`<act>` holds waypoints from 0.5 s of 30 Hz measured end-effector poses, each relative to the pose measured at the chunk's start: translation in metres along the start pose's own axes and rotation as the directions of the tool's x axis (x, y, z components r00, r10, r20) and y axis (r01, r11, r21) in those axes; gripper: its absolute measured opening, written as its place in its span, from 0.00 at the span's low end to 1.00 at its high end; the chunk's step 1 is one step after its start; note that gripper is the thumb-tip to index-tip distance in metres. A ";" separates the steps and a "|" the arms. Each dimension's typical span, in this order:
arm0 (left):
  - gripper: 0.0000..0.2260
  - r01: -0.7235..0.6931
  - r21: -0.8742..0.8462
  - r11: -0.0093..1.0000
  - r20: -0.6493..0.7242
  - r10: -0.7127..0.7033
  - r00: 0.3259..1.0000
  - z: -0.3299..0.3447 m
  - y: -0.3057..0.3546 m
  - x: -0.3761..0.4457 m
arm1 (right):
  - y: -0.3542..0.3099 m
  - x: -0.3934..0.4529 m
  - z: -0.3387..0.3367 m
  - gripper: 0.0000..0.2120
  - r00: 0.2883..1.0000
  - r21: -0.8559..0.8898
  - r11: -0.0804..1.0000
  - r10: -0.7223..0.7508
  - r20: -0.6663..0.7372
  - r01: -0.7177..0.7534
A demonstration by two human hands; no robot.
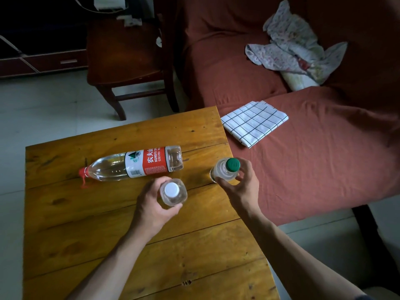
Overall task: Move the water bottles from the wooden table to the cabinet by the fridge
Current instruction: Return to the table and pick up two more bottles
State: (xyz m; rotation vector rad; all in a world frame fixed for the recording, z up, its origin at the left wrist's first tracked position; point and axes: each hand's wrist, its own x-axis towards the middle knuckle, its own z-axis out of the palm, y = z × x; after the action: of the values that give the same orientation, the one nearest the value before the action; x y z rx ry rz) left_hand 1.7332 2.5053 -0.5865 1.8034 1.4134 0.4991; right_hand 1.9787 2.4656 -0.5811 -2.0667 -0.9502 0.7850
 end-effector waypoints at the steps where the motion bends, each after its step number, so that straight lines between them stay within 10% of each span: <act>1: 0.34 0.009 0.011 1.000 -0.006 -0.009 1.000 0.002 -0.001 -0.001 | 0.001 0.000 0.001 0.32 1.000 0.003 1.000 -0.002 -0.006 0.002; 15: 0.29 0.155 -0.009 0.988 -0.052 -0.155 0.987 0.000 0.024 -0.004 | 0.010 -0.019 -0.017 0.26 0.998 0.099 0.995 0.021 -0.060 -0.015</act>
State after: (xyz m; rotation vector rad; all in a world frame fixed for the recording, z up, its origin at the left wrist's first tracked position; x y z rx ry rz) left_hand 1.7475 2.4999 -0.5672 1.6706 1.5727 0.4715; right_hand 1.9848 2.4397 -0.5751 -2.0048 -0.8446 0.7586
